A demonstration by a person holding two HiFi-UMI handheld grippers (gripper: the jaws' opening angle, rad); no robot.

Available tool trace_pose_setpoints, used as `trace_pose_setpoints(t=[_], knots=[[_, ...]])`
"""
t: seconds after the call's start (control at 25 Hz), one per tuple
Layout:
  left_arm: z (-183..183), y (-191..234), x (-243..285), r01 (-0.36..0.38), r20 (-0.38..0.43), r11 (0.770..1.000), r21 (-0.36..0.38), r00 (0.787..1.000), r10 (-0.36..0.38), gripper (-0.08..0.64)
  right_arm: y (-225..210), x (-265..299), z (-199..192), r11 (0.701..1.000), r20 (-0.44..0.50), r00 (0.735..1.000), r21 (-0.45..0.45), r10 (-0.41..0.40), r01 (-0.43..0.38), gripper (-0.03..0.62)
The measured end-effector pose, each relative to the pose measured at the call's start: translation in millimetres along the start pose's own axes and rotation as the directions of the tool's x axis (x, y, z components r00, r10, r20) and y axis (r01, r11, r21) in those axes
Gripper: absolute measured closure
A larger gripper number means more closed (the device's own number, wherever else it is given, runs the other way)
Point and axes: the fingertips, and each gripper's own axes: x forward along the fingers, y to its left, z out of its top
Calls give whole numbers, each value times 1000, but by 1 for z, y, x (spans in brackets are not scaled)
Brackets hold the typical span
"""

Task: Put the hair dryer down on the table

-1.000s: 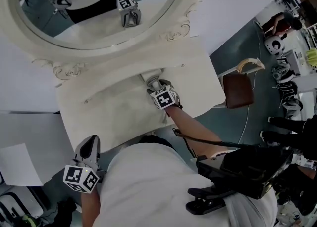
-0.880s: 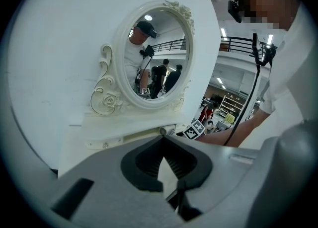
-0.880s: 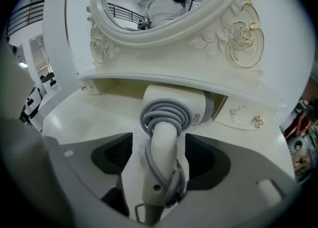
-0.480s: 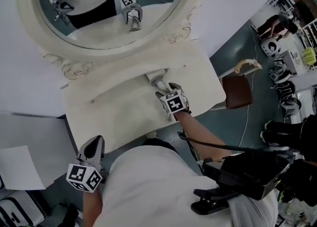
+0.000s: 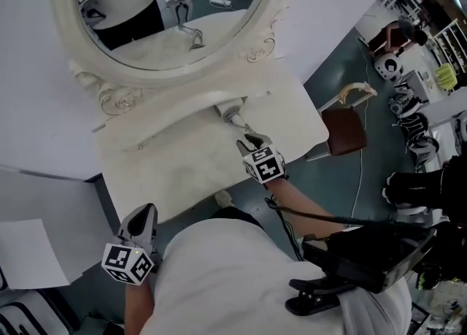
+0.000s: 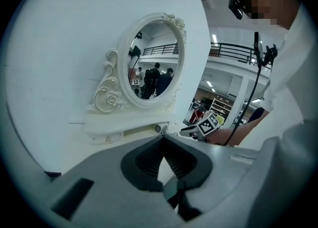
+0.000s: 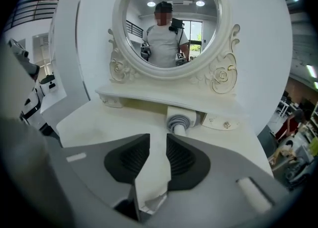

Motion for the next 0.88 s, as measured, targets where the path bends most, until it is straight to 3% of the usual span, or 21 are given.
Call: trace_pose_setpoints(t=[0.2, 0.48, 0.88], knots=[[-12, -6, -22, 29, -3, 1000, 12, 1000, -29, 561, 56, -33, 1, 997, 32, 996, -3, 77, -77, 585], [-37, -16, -52, 64, -29, 997, 30, 998, -64, 561, 141, -74, -4, 980, 38, 980, -36, 197, -196, 591], [-86, -47, -86, 139, -79, 988, 69, 988, -134, 561, 226, -134, -32, 961, 53, 962, -91, 267, -262, 591]])
